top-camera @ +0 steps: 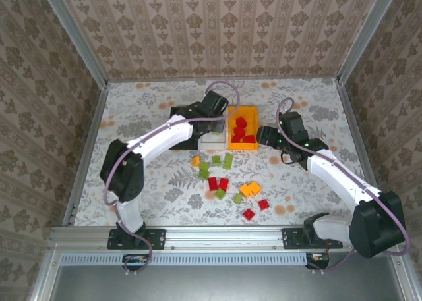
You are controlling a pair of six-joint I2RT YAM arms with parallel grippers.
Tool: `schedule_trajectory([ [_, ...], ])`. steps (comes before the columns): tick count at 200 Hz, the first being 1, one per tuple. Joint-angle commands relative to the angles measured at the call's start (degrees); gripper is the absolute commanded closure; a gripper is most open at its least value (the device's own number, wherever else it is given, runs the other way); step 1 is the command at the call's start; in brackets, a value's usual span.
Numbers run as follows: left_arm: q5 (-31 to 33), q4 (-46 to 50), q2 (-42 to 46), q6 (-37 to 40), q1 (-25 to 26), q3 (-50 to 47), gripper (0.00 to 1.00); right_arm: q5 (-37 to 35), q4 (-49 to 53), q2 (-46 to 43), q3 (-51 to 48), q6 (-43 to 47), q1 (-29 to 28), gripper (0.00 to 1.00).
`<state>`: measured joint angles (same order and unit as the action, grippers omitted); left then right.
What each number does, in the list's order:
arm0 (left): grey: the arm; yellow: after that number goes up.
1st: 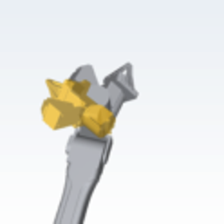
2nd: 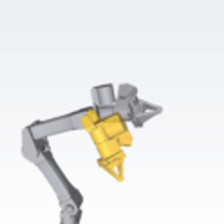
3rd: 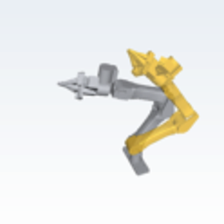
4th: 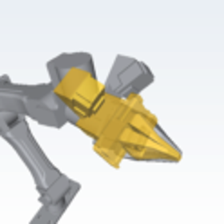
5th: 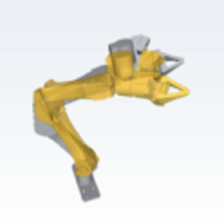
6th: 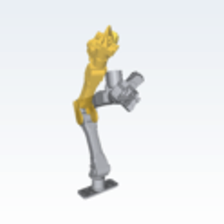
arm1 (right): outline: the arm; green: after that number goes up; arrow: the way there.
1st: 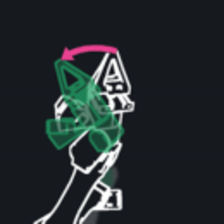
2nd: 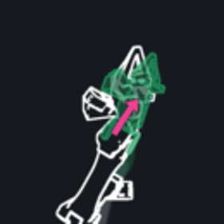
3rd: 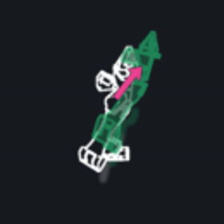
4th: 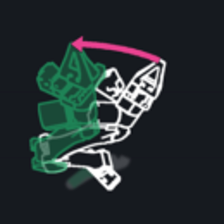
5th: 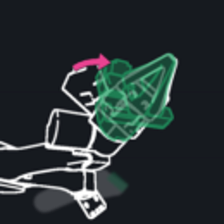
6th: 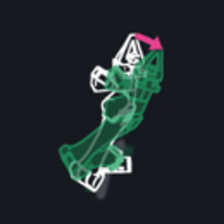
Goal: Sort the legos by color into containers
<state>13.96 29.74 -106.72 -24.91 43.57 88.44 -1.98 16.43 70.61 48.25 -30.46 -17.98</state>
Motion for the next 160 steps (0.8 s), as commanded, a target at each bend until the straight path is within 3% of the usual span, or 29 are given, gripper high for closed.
schedule_trajectory([
  [1,0.29,1.76,-3.94,2.71,-0.59,4.26,0.83,1.33,-1.05,0.66,-0.08,-1.06,0.3,0.21],
  [33,0.24,3.04,-6.91,3.01,-1.34,7.4,0.72,2.45,-0.88,0.15,-0.53,-1.44,0.17,0.2],
  [85,-1.65,0.59,-0.02,1.83,-0.72,3.76,0.3,5.61,0.86,-2.45,-2.09,-1.37,-2.4,0.17],
  [120,-3.12,-2.24,10.97,0.91,1.97,-3.86,0.01,8.57,3.14,-4.15,-3.49,2.37,-10.13,0.18],
  [160,-0.3,-4.78,25.09,-1.78,5.09,-17.22,0.0,9.49,6.4,-2.57,-3.8,6.41,-21.49,0.17],
])
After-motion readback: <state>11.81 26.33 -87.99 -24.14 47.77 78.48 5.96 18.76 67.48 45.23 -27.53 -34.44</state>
